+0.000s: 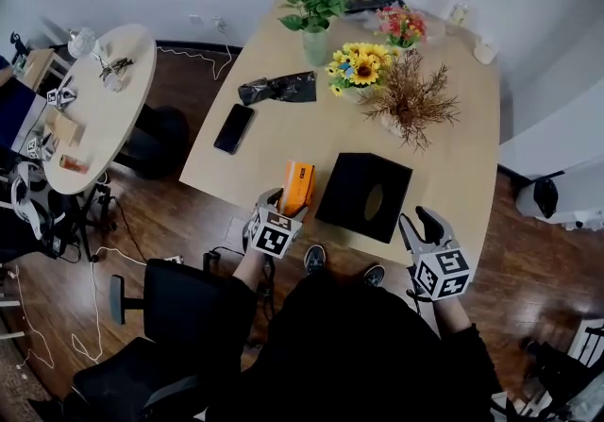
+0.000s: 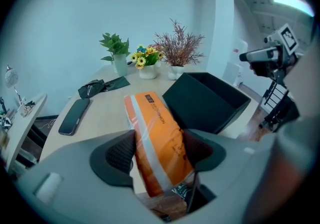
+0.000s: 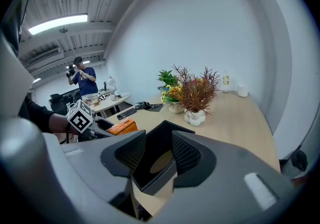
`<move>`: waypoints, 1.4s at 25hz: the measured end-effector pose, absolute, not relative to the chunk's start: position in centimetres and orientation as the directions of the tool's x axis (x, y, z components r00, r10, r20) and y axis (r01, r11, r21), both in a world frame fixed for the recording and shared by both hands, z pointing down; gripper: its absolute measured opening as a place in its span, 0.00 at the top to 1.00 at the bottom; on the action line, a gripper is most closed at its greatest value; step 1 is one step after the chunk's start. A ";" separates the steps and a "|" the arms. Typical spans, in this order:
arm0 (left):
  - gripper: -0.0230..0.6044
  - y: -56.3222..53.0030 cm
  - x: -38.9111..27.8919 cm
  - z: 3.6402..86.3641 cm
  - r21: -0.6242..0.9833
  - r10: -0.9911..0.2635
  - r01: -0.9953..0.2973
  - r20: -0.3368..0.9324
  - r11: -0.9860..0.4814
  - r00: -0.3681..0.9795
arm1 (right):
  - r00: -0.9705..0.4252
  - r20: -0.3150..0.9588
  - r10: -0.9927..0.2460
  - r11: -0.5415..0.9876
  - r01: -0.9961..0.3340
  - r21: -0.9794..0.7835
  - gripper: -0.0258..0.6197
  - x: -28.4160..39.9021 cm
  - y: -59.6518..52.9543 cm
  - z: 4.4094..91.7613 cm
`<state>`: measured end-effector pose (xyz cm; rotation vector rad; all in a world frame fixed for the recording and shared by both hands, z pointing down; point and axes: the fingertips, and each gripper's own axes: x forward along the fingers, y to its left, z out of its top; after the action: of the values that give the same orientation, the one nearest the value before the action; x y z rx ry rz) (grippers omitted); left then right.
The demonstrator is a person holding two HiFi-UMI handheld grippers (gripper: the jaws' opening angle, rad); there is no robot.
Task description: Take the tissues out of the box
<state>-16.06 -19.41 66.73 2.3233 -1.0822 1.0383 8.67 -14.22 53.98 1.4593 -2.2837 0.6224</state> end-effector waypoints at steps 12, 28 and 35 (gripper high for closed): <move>0.46 -19.3 -16.5 63.8 -0.002 -0.580 -0.808 0.697 -0.589 0.421 | -0.400 0.507 -0.763 0.359 -0.915 -0.183 0.71 9.4 -14.0 53.9; 0.63 -16.7 -6.6 43.9 0.108 -0.723 -0.761 0.252 -0.640 0.644 | -0.351 0.361 -0.864 0.310 -0.936 -0.169 0.78 11.9 -13.5 47.1; 0.67 -13.8 -3.9 41.3 0.156 -0.699 -0.721 0.176 -0.676 0.693 | -0.218 0.211 -0.953 0.202 -0.975 -0.095 0.88 15.3 -12.0 42.3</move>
<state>-3.87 -13.78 41.30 2.6907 -1.1435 0.1506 15.29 -11.96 42.27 1.8945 -2.3517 0.3155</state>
